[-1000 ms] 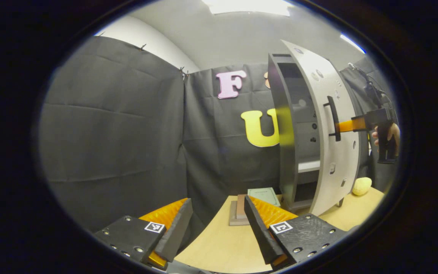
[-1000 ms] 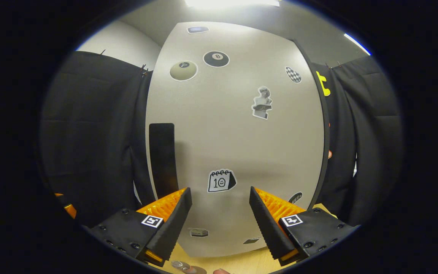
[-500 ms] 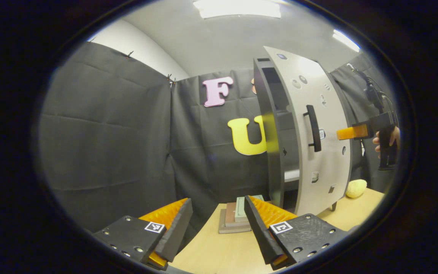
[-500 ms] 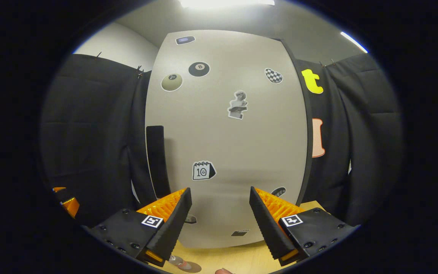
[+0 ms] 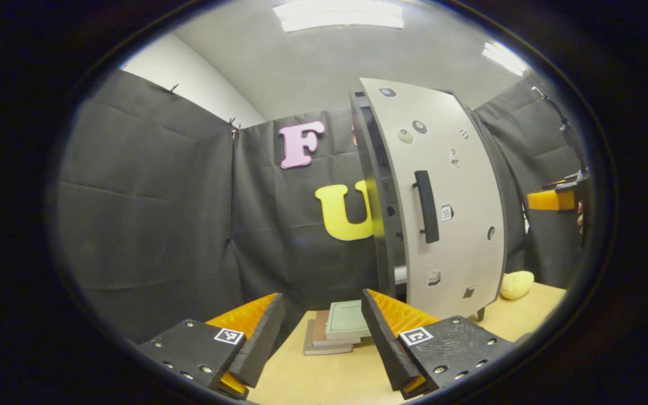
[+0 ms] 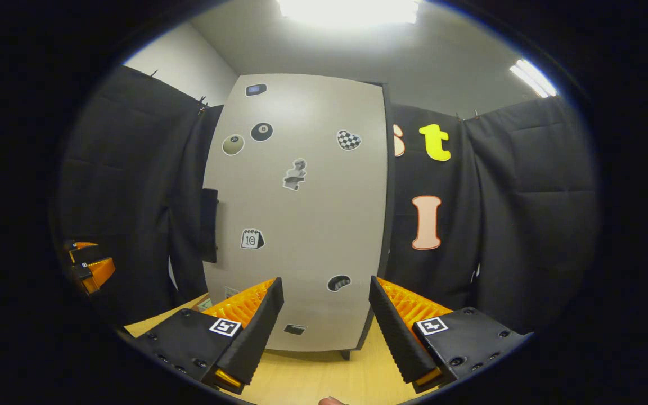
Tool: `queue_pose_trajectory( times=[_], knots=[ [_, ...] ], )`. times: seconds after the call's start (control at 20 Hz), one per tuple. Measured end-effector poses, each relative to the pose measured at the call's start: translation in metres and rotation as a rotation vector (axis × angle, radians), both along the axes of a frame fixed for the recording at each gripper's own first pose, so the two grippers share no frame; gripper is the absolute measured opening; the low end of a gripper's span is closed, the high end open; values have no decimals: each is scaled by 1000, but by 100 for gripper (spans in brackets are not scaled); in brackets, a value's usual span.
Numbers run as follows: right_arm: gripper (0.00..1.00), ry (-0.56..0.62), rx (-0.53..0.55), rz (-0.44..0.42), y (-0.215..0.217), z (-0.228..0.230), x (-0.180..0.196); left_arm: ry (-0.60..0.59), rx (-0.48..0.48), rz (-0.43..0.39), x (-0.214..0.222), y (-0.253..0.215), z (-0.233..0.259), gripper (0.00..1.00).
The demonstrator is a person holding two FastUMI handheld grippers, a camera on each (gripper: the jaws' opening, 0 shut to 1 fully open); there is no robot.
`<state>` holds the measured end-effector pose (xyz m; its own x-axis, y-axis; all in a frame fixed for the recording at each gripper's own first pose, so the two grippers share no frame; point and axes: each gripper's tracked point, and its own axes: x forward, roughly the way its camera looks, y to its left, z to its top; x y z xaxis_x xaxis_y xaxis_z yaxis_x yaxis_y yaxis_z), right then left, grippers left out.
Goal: Open the cabinet door with the right hand, grasp the bottle in the cabinet with the left hand and place it on the coaster, then close the cabinet door with the right hand.
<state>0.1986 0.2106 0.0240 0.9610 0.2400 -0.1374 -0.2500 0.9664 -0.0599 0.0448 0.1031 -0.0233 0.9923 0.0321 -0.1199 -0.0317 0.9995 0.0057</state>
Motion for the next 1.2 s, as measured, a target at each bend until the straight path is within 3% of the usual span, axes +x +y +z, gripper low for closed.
queue_pose_trajectory(
  times=[0.35,0.45,0.5,0.65,1.2],
  knots=[
    [94,-41,-15,-35,-57,-1,-28,-40,12,-51,15,-47,29,82],
    [99,-54,-18,-57,-73,-6,-37,-54,12,-56,20,-55,36,82],
    [99,-56,-15,-69,-81,-9,-42,-58,7,-57,17,-59,36,87],
    [97,-46,-15,-95,-99,-24,-54,-56,-13,-61,20,-71,34,82],
    [99,1,-10,-93,-120,-42,-67,-52,1,-69,-6,-97,31,82]
  ],
)
